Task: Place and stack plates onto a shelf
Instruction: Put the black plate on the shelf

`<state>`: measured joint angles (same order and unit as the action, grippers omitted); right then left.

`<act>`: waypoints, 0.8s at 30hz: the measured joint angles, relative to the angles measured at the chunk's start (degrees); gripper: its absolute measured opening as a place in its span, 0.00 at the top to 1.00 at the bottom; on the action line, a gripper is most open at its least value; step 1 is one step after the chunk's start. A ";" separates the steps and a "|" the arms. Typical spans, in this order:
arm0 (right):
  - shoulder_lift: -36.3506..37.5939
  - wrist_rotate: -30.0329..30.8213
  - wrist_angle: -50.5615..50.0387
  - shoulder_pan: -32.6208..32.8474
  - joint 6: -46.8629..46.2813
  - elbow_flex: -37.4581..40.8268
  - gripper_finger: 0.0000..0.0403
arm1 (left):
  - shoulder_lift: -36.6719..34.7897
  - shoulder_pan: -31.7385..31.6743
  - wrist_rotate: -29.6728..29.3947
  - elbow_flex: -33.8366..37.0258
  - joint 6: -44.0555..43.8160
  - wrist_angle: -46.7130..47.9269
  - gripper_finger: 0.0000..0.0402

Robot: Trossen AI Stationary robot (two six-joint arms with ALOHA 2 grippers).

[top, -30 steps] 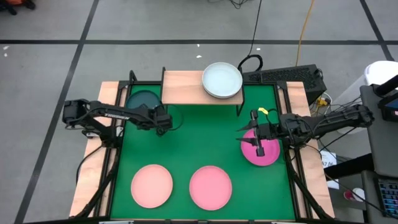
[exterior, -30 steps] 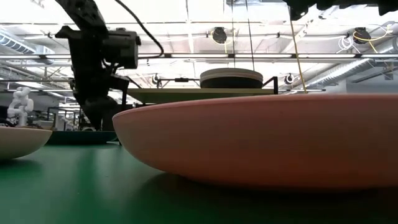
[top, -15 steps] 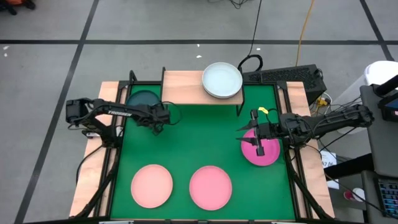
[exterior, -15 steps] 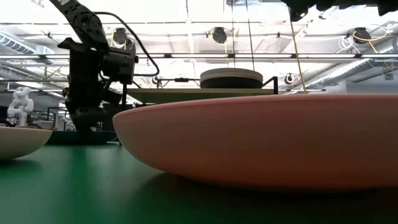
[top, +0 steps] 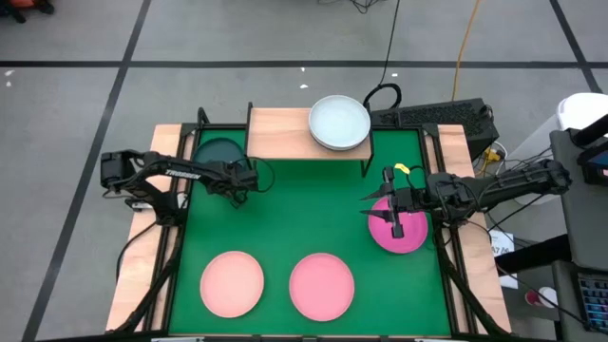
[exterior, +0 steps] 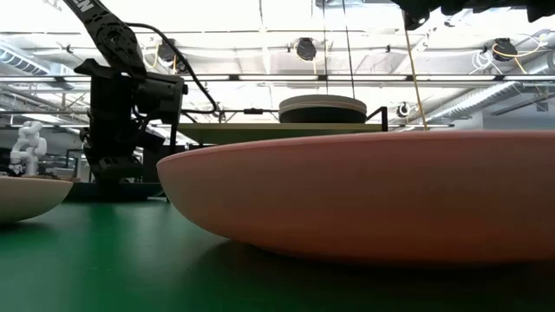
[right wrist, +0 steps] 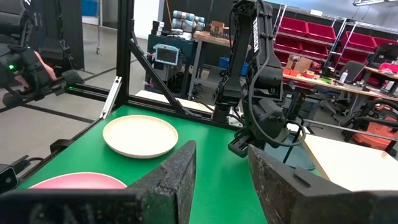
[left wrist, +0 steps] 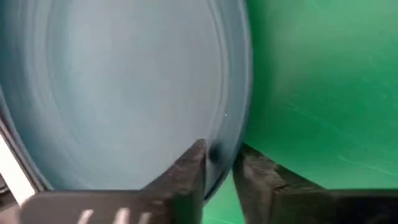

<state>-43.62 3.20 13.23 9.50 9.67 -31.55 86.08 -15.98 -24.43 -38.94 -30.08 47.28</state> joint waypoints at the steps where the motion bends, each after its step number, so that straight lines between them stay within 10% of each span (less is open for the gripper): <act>1: 0.00 0.00 0.02 0.00 0.00 0.00 0.68 | 0.00 0.03 0.55 0.00 0.08 -0.08 0.84; 12: 0.00 0.00 0.02 0.00 -0.46 0.00 0.68 | -0.07 6.76 6.25 -3.10 -6.77 4.16 0.97; 24: -0.01 -0.02 0.28 0.00 -1.54 0.00 0.68 | -0.04 24.68 1.26 -23.50 -25.53 29.22 0.97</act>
<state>-43.63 3.18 13.52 9.50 8.13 -31.55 86.04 8.70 -23.17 -62.44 -55.61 76.50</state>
